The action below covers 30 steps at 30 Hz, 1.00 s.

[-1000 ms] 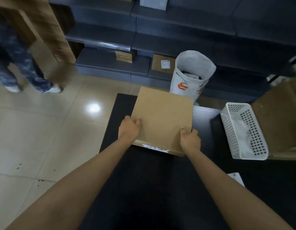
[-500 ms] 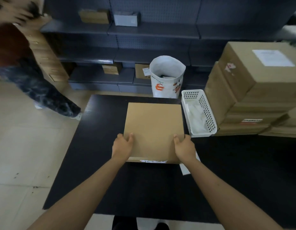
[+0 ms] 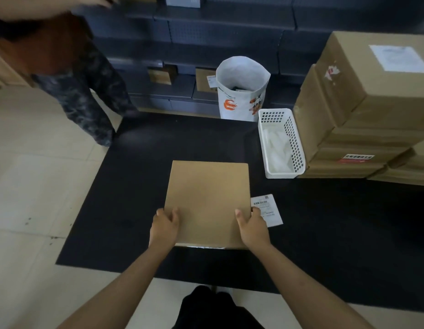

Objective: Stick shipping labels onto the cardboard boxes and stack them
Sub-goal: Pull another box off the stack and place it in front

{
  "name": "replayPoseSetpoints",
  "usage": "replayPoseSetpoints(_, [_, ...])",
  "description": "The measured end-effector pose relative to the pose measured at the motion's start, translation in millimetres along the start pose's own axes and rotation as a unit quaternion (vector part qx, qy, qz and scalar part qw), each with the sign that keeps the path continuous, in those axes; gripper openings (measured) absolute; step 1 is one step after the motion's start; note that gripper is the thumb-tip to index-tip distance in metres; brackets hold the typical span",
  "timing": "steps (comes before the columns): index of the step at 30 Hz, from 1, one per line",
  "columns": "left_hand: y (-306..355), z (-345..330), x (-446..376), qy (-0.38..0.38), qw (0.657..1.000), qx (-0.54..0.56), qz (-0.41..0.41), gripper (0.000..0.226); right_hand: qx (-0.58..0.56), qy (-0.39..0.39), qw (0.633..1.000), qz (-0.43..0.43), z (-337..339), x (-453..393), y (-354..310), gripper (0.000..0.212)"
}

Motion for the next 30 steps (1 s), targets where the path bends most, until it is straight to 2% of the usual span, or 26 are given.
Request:
replayPoseSetpoints(5, [-2, -3, -2, -0.007, 1.000, -0.008, -0.004, 0.046, -0.027, -0.008, 1.000, -0.002, 0, -3, 5, 0.060])
replayPoseSetpoints(10, [-1, -2, -5, -0.007, 1.000, -0.020, -0.009, 0.047, 0.001, -0.027, 1.000, 0.008, 6, -9, 6, 0.058])
replayPoseSetpoints(18, [12, 8, -6, -0.017, 0.987, -0.156, -0.038, 0.045, 0.031, -0.057, 0.998, 0.022, 10, -10, 5, 0.057])
replayPoseSetpoints(22, [41, 10, -2, 0.032, 0.963, -0.224, -0.145, 0.056, 0.063, -0.044, 0.997, 0.031, 17, -11, 9, 0.060])
replayPoseSetpoints(26, [84, -11, 7, -0.010, 0.931, -0.249, -0.266, 0.055, 0.118, -0.017, 0.993, 0.021, 34, -12, 15, 0.053])
replayPoseSetpoints(30, [113, -45, 13, -0.060, 0.900, -0.276, -0.332, 0.052, 0.180, 0.013, 0.983, -0.006, 53, -18, 29, 0.041])
Point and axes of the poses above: each hand's wrist, its own x-axis away from the middle knuckle, its own z-axis out of the back of the hand, y = z × x, the point moved 4 cm from there along -x, towards the middle knuckle, and after that the axes turned 7 degrees about x, right-handed, at the moved point
